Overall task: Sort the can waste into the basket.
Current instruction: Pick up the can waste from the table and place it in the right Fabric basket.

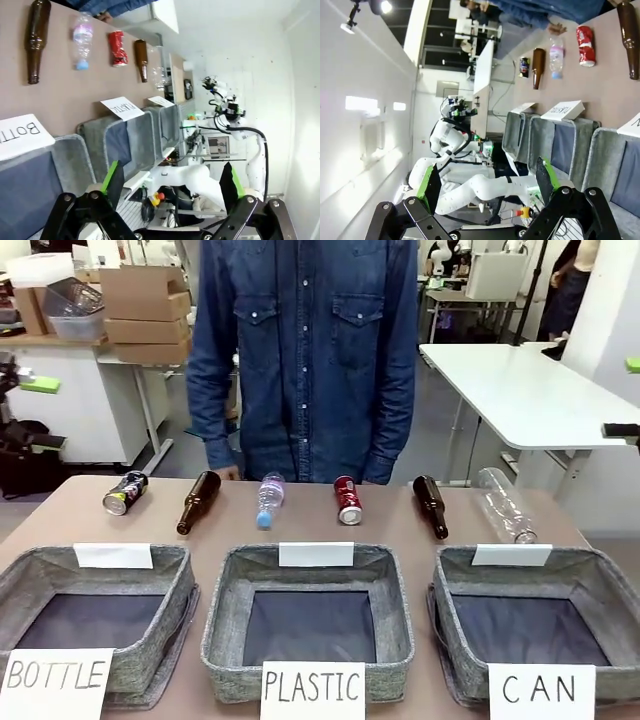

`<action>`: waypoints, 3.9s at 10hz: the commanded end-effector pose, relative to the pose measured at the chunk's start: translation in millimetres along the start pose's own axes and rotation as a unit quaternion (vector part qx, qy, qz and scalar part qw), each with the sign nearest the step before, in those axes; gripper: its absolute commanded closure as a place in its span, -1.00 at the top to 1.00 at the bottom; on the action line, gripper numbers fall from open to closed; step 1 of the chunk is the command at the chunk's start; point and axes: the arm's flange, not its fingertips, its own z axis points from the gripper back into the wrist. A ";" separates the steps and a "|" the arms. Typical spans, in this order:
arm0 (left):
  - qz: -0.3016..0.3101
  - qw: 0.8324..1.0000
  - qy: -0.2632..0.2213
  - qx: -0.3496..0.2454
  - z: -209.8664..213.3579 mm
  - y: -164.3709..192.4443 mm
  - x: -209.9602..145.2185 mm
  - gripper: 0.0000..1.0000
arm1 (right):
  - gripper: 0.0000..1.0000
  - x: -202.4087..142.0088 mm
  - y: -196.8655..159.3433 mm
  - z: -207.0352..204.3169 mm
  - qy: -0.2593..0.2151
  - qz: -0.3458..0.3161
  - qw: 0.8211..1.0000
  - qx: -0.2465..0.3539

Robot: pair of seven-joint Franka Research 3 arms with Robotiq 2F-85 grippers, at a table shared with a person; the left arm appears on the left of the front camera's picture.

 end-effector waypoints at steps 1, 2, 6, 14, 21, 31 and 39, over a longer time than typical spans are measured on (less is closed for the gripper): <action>0.000 1.000 -0.003 0.017 -3.1 0.2 2.1 1.00 | 1.00 5.6 -0.7 2.0 -0.002 0.015 1.000 0.003; -0.022 0.996 -0.030 0.086 -0.5 -2.2 7.0 1.00 | 1.00 5.6 -0.7 2.0 -0.002 0.015 1.000 0.003; -0.037 0.954 -0.102 0.278 -4.6 30.4 54.9 1.00 | 1.00 5.6 -0.7 2.0 -0.002 0.015 1.000 0.003; -0.016 0.889 -0.023 0.457 -29.4 130.8 142.9 1.00 | 1.00 5.6 -0.7 2.0 -0.002 0.015 1.000 0.003; 0.007 0.885 0.093 0.456 -96.9 235.2 212.5 1.00 | 1.00 5.6 -0.7 2.0 -0.002 0.015 1.000 0.003; -0.006 0.871 0.135 0.473 -116.8 254.9 217.5 -0.28 | 1.00 5.6 -0.7 2.0 -0.002 0.015 1.000 0.003; 0.020 0.873 0.128 0.471 -108.5 242.1 211.4 -1.00 | 1.00 5.6 -0.7 2.0 -0.002 0.015 1.000 0.003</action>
